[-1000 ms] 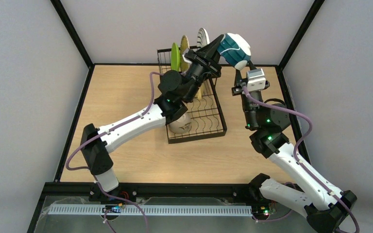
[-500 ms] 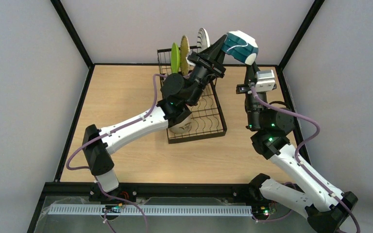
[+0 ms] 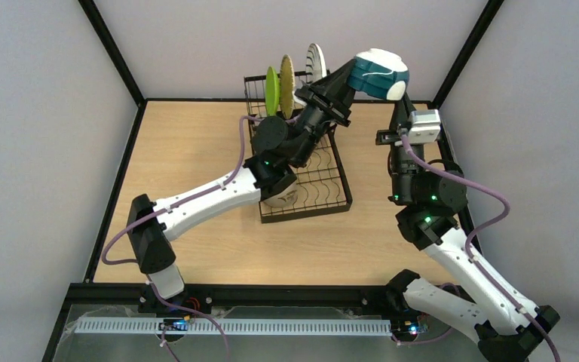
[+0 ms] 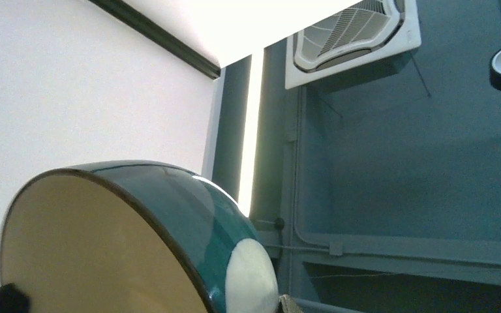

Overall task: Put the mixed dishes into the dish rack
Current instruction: Insert the bowl into the dish rack.

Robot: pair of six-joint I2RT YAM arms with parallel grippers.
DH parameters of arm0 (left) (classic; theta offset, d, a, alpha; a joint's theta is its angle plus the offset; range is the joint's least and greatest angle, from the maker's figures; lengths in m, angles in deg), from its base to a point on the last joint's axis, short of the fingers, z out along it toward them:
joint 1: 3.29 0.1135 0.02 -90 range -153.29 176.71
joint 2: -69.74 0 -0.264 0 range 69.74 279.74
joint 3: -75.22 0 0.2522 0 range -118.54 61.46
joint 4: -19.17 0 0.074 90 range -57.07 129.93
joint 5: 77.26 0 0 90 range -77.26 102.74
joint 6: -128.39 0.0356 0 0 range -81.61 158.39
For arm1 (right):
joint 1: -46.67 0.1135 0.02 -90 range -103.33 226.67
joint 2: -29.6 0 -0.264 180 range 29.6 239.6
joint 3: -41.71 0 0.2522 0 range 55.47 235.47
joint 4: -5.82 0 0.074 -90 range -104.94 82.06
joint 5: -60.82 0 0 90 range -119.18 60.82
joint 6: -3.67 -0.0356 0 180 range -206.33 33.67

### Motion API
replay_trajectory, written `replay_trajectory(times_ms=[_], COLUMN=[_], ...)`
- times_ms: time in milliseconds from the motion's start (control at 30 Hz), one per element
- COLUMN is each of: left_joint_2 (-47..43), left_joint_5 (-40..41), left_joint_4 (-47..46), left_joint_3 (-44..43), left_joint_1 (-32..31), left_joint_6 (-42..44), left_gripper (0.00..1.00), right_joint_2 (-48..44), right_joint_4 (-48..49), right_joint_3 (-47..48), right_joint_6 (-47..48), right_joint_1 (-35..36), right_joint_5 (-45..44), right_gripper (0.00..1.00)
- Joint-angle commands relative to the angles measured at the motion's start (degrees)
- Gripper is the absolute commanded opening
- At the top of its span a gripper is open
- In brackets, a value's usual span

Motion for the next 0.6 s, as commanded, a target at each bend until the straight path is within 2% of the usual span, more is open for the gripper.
replay_trajectory(times_ms=[0, 133, 233, 567], left_joint_2=[-2.1, -2.6, -2.8, -1.2], left_joint_5=[-5.1, -6.0, -6.5, -9.1], left_joint_4=[3.1, 2.7, 2.6, -1.1], left_joint_3=[2.0, 4.0, 4.9, 7.3], left_joint_1=[-1.6, -1.8, -1.9, -1.9], left_joint_6=[-5.6, -5.7, -5.8, -6.5], left_gripper=[0.39, 0.42, 0.51, 0.52], right_joint_2=[-1.1, -1.4, -1.7, -2.4], right_joint_4=[0.9, 0.1, -0.1, -1.4], right_joint_3=[3.3, 4.3, 4.4, 4.2], right_joint_6=[1.0, 0.3, 0.0, -0.6], right_joint_1=[0.2, 0.2, 0.2, 0.2], right_joint_5=[1.9, 2.7, 3.1, 4.0], right_gripper=[0.00, 0.00, 0.00, 0.00])
